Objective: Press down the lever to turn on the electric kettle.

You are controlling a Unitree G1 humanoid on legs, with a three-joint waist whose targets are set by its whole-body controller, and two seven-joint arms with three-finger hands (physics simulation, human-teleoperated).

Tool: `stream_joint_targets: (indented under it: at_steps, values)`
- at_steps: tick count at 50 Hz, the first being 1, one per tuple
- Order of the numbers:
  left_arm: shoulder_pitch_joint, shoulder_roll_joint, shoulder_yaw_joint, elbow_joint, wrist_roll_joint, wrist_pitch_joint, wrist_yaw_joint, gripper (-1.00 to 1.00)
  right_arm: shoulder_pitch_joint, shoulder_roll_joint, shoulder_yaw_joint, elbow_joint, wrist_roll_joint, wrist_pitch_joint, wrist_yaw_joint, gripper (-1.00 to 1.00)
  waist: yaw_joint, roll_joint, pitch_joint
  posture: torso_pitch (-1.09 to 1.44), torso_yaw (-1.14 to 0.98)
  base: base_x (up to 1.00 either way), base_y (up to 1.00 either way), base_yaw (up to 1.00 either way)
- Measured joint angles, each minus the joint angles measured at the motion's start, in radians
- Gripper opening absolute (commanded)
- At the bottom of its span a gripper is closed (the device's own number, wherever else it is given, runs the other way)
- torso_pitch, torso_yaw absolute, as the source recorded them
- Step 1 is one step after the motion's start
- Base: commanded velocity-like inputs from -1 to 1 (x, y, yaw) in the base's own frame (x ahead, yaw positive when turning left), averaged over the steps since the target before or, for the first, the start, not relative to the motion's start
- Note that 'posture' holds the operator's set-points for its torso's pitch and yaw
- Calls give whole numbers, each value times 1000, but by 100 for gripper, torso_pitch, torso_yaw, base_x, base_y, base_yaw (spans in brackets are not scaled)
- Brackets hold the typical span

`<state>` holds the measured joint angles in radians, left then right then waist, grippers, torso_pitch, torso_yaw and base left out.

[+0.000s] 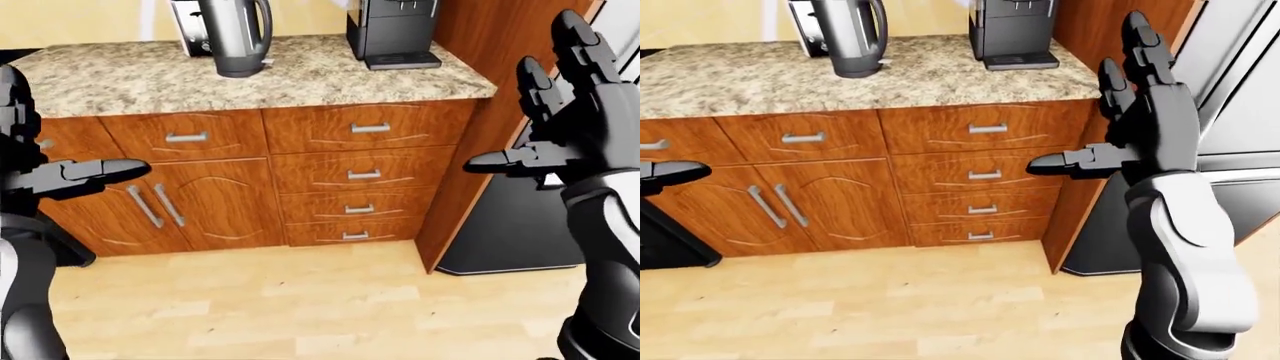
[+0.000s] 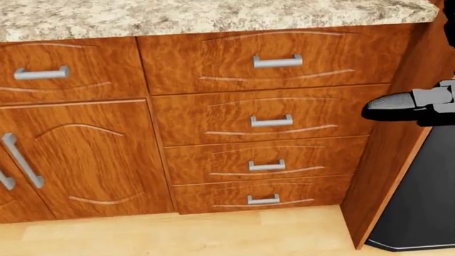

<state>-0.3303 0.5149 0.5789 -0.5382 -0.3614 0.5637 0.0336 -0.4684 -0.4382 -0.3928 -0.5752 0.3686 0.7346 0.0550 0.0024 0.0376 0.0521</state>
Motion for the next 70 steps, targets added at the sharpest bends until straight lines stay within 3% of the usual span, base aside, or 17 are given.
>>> stream_joint_targets:
  at_steps: [4, 8, 10, 18, 43, 48, 52, 55, 57, 60, 63, 67, 70]
  values:
    - [4, 7, 17, -3, -15, 23, 20, 100, -13, -14, 2, -16, 35, 17, -8, 100, 6, -5, -13, 0, 0, 5, 0, 0]
    - [-10, 19, 17, -28, -28, 16, 24, 100, -21, -29, -11, -24, 48, 10, -17, 100, 12, -53, 5, 0, 0, 3, 0, 0]
    - [-1, 12, 9, -26, -39, 27, 26, 100, -12, -31, -14, -18, 51, 14, -22, 100, 9, -42, 15, 0, 0, 3, 0, 0]
    - [-9, 31, 16, -30, -61, 49, 35, 100, -21, -43, -17, -26, 71, 41, -36, 100, -2, -23, 6, 0, 0, 3, 0, 0]
    - [-7, 46, 35, -42, -73, 50, 50, 100, -32, -71, -17, -46, 101, 25, -26, 100, -1, -40, 2, 0, 0, 6, 3, 0]
    - [-12, 47, 23, -46, -82, 58, 47, 100, -34, -77, -27, -35, 95, 33, -25, 100, -14, -17, 7, 0, 0, 14, 7, 0]
    - [-9, 47, 18, -50, -89, 61, 44, 100, -34, -79, -29, -30, 91, 43, -29, 100, -16, -13, 10, 0, 0, 15, 9, 0]
    - [-11, 50, 25, -46, -88, 62, 46, 100, -42, -82, -23, -41, 92, 36, -24, 100, -13, 25, 10, 0, 0, 15, 9, 0]
    - [-7, 51, 36, -40, -85, 64, 51, 100, -38, -71, -13, -53, 97, 31, -18, 100, -1, 15, 10, 0, 0, 18, 9, 0]
    - [-3, 52, 44, -38, -83, 74, 59, 100, -37, -73, -2, -46, 105, 40, -8, 100, 1, 18, 6, 0, 0, 19, 9, 0]
    - [-16, 62, 44, -52, -90, 76, 60, 100, -42, -79, -15, -44, 104, 42, -11, 100, -2, -2, 4, 0, 0, 19, 10, 0]
    - [-15, 61, 42, -58, -95, 71, 62, 100, -49, -83, -21, -54, 102, 36, -14, 100, 4, -40, 6, 0, 0, 19, 14, 0]
    - [-19, 65, 43, -55, -99, 76, 64, 100, -51, -87, -16, -55, 103, 37, -13, 100, 9, -87, 3, 0, 0, 19, 17, 0]
